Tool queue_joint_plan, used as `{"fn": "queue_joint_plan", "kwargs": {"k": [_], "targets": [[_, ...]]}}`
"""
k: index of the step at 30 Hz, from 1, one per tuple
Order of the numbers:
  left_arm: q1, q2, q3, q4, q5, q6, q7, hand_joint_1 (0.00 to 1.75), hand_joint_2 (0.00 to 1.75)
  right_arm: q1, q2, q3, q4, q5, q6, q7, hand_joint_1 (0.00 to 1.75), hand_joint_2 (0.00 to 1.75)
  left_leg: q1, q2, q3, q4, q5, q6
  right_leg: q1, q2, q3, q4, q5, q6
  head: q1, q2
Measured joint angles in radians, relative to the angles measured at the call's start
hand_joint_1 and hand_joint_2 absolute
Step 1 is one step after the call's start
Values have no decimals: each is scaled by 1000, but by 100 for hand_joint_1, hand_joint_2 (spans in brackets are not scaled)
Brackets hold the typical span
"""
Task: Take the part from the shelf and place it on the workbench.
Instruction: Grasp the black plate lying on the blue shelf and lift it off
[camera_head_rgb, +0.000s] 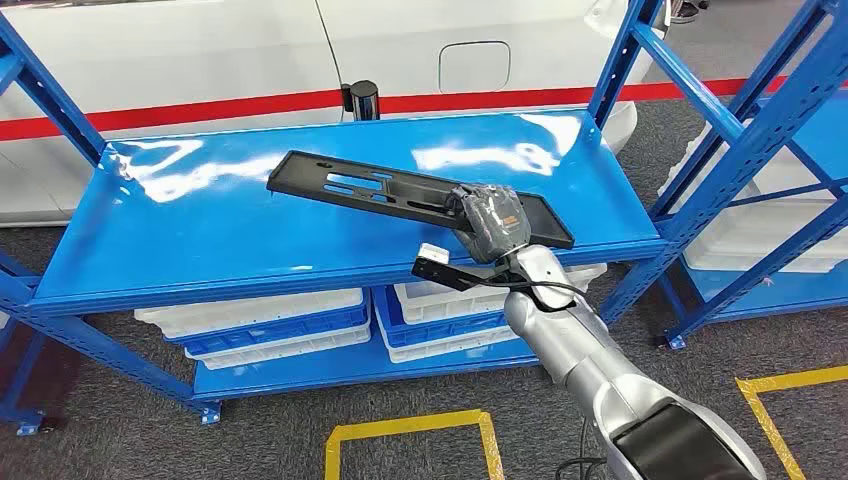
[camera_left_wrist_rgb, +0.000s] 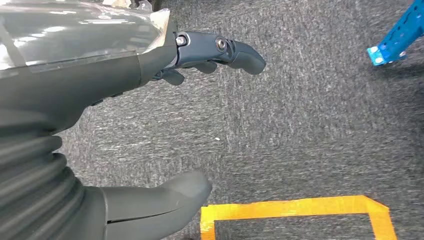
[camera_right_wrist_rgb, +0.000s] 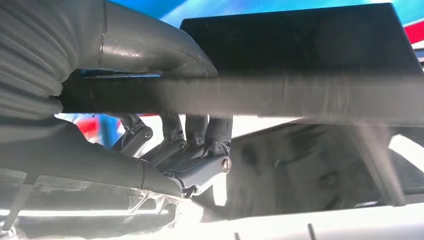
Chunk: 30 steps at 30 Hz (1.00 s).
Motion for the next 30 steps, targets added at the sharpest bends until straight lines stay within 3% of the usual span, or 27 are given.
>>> {"fn": "queue_joint_plan", "kwargs": {"k": [5, 11, 21, 30], "targets": [[0, 1, 0, 0, -9, -2, 29, 0, 175, 51, -53, -10, -146, -137, 103, -98, 175, 175, 0, 0, 0, 0, 0, 0, 0, 0, 0, 0, 0, 0, 0, 0], [2, 5, 0, 0, -8, -12, 51, 0, 175, 121, -127, -31, -342, -229, 178, -146, 175, 175, 0, 0, 0, 0, 0, 0, 0, 0, 0, 0, 0, 0, 0, 0], [2, 7, 0, 0, -28, -21, 97, 0, 175, 226, -224, -40, -608, -213, 234, -161, 175, 175, 0, 0, -1, 0, 0, 0, 0, 0, -1, 0, 0, 0, 0, 0], [2, 8, 0, 0, -28, -29, 117, 0, 175, 284, -265, -40, -753, -174, 242, -140, 175, 175, 0, 0, -1, 0, 0, 0, 0, 0, -1, 0, 0, 0, 0, 0]]}}
